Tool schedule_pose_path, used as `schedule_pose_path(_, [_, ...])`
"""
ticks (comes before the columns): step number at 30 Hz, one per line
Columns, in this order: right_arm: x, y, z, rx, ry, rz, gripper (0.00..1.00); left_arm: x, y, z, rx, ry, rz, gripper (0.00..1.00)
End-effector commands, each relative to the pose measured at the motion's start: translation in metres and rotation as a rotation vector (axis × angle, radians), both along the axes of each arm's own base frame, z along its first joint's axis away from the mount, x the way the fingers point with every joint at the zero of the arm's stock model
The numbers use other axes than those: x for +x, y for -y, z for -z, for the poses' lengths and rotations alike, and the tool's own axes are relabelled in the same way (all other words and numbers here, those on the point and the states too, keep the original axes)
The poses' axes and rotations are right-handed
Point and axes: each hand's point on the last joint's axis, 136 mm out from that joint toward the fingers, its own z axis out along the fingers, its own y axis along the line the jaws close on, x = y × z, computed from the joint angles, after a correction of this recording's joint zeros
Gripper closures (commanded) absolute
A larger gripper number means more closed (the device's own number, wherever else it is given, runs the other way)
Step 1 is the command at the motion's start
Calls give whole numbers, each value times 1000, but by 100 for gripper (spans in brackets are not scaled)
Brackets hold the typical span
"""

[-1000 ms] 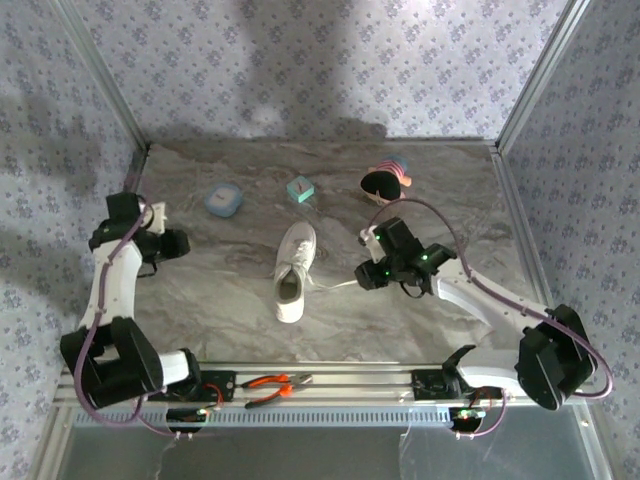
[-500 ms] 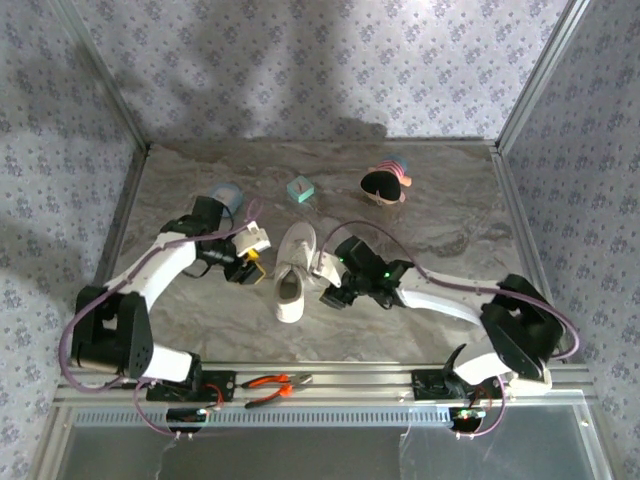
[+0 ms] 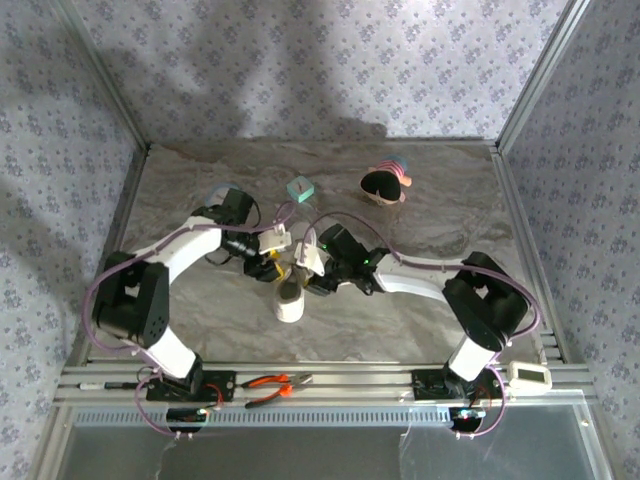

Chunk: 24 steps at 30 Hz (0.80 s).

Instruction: Tie the shoes

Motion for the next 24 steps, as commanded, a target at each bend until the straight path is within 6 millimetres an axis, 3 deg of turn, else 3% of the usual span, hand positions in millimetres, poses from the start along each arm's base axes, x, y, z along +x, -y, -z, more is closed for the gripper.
schedule_pose_path(1, [8,-15,-3,20,12,-50,43,8,26,-10,-78,33,100,51])
schedule_pose_path(4, [11,-15,-1,10,-2,-62,50,-1,31,-8,-86,-18,115,65])
schedule_pose_path(8, [14,-5,-2,-19,-10,-66,70,-7,28,-6,-80,-22,111,96])
schedule_pose_path(9, [14,-2,-1,-29,-11,-64,75,-7,26,-6,-76,-13,106,100])
schedule_pose_path(15, [16,17,-4,-50,3,-42,98,0,5,-15,-73,49,8,100])
schedule_pose_path(24, [11,17,-12,-16,-3,-28,100,10,-24,-29,-52,136,-107,100])
